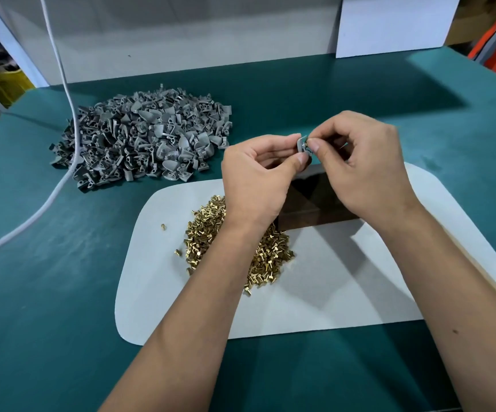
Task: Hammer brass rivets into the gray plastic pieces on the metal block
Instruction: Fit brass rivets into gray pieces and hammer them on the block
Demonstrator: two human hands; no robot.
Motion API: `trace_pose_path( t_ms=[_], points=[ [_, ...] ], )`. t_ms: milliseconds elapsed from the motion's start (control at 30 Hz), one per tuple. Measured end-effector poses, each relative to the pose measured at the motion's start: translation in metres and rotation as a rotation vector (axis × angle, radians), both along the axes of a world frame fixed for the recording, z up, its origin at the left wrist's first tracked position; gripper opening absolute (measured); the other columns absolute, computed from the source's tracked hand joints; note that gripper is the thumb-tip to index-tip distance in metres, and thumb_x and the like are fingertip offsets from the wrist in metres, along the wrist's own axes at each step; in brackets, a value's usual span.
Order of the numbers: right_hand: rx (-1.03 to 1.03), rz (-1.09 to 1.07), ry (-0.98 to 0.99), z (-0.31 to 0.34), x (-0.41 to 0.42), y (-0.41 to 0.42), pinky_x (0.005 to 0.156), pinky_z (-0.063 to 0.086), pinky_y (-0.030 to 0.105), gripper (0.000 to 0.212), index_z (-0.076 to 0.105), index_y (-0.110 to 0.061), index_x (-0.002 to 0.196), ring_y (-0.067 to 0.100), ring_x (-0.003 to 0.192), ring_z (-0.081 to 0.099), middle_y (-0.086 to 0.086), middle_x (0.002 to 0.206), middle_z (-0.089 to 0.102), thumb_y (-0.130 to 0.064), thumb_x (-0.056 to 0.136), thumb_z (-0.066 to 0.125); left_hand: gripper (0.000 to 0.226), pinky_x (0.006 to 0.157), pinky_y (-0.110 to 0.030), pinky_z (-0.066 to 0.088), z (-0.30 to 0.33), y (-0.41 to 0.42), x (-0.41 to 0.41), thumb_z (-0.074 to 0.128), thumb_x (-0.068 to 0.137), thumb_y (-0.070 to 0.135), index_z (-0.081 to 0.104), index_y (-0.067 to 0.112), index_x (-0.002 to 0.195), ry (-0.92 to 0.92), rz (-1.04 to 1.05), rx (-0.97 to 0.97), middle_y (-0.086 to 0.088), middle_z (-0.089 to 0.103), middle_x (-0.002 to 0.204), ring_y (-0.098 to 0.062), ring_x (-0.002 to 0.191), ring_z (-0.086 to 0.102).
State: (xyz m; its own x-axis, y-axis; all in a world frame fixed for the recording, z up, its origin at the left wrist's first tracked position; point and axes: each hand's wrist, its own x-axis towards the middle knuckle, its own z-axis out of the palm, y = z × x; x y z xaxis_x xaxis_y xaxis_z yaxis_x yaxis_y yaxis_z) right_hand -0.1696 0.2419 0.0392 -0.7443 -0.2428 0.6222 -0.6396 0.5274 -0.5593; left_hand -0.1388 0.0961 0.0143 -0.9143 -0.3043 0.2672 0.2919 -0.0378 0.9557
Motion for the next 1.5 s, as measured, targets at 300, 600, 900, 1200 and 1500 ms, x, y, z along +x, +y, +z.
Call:
trace_pose_path(
  t_ms=[300,600,900,1200,1500],
  points=[
    [-0.011,-0.09,-0.12,-0.002,0.003,-0.007,0.06,0.037,0.004,0.014,0.072,-0.028,0.079,-0.003,0.065,0.063,-0.023,0.069,0.065,-0.017,0.087,0.071,0.019,0.083,-0.03,0.062,0.0,0.004,0.0,0.079,0.078,-0.011,0.079,0.001,0.094,-0.045,0.093,-0.124,-0.007,0.079,0.087,-0.015,0.082,0.077],
    [0.027,-0.17,-0.149,-0.002,0.008,-0.013,0.06,0.035,0.002,0.013,0.072,-0.023,0.076,-0.008,0.061,0.058,-0.024,0.063,0.058,-0.014,0.086,0.072,0.018,0.082,-0.028,0.062,0.002,0.005,0.001,0.079,0.079,-0.009,0.08,0.004,0.091,-0.081,0.14,-0.192,-0.003,0.079,0.087,-0.012,0.08,0.076],
    [0.049,-0.107,-0.169,0.005,0.009,-0.008,0.058,0.036,0.005,0.014,0.074,-0.021,0.074,-0.003,0.061,0.06,-0.019,0.061,0.062,-0.019,0.087,0.071,0.017,0.075,-0.027,0.062,0.007,0.007,0.004,0.081,0.078,-0.001,0.077,0.01,0.09,-0.025,0.16,-0.459,0.005,0.075,0.079,-0.005,0.071,0.072],
    [0.324,-0.64,-0.386,0.003,-0.015,0.04,0.08,0.05,0.039,0.02,0.068,-0.012,0.096,0.039,0.096,0.063,0.015,0.098,0.071,-0.032,0.091,0.065,0.02,0.077,-0.037,0.063,0.011,0.0,0.006,0.072,0.093,0.006,0.065,0.022,0.101,-0.061,0.038,-0.518,0.004,0.074,0.09,-0.01,0.075,0.074],
    [0.669,-0.637,-0.614,0.001,-0.019,0.057,0.071,0.037,0.033,0.036,0.048,-0.01,0.071,0.034,0.081,0.05,0.022,0.094,0.064,-0.03,0.096,0.065,0.005,0.091,-0.039,0.047,0.005,-0.011,0.002,0.081,0.085,0.027,0.078,0.025,0.087,0.048,-0.045,-0.872,0.01,0.073,0.093,-0.014,0.104,0.055]
  ],
)
